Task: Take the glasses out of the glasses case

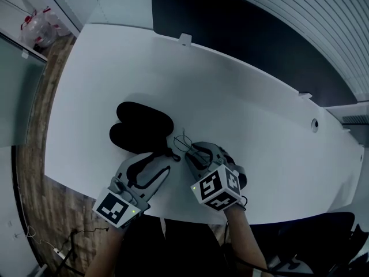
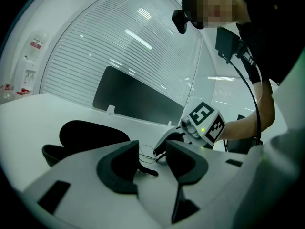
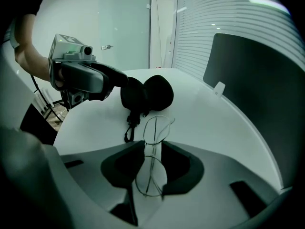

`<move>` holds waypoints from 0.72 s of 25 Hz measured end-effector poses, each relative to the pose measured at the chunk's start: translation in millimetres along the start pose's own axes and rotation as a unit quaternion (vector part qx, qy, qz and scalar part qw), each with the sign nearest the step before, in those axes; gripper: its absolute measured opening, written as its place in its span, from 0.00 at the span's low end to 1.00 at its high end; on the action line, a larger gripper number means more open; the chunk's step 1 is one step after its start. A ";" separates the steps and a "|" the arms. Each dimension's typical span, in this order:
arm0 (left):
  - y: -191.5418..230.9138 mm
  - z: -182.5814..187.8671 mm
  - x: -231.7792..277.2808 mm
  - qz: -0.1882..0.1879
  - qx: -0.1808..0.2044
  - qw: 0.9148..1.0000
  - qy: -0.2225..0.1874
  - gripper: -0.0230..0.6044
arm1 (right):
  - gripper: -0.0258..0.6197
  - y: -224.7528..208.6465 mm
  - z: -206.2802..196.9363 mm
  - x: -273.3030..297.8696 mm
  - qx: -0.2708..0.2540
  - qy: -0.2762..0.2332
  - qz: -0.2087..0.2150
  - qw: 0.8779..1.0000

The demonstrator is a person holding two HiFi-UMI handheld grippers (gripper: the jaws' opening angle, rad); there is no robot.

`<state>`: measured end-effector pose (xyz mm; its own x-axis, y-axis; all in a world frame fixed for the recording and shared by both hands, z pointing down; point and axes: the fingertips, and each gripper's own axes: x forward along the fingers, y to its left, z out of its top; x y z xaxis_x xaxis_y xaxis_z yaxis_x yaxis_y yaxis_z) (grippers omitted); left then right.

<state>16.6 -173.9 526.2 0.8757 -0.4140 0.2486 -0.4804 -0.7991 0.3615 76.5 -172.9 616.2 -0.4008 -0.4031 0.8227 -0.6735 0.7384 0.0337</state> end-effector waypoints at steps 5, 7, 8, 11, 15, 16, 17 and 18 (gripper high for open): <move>-0.1 0.9 0.8 0.004 0.002 1.000 0.000 0.30 | 0.23 -0.8 0.3 1.8 0.009 -0.005 0.008 1.000; -0.2 1.7 1.7 0.005 0.002 1.000 0.001 0.30 | 0.23 -1.9 0.3 1.8 0.011 -0.005 0.010 1.000; -0.2 2.5 2.1 0.006 0.002 1.000 0.000 0.30 | 0.23 -2.5 0.1 2.0 0.011 -0.005 0.011 1.000; -1.1 3.7 1.8 0.008 0.002 1.000 -0.001 0.30 | 0.23 -2.2 0.1 2.5 0.009 -0.004 0.015 1.000; -0.1 2.8 1.4 0.010 -0.001 1.000 0.002 0.30 | 0.29 0.0 -2.1 4.8 0.004 -0.002 0.025 1.000; 0.5 2.4 1.3 0.010 -0.002 1.000 0.002 0.30 | 0.31 -0.1 -2.4 5.1 0.004 -0.003 0.026 1.000; 0.8 2.2 1.2 0.011 -0.003 1.000 0.003 0.30 | 0.32 -0.5 -2.1 4.8 0.005 -0.005 0.026 1.000; 0.9 2.1 1.1 0.011 -0.003 1.000 0.003 0.30 | 0.33 -0.9 -1.6 3.9 0.006 -0.008 0.025 1.000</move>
<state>17.3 -176.0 524.9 0.8650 -0.4286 0.2611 -0.4993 -0.7875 0.3614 76.5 -174.3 620.3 -0.4434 -0.3749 0.8142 -0.6599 0.7512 -0.0135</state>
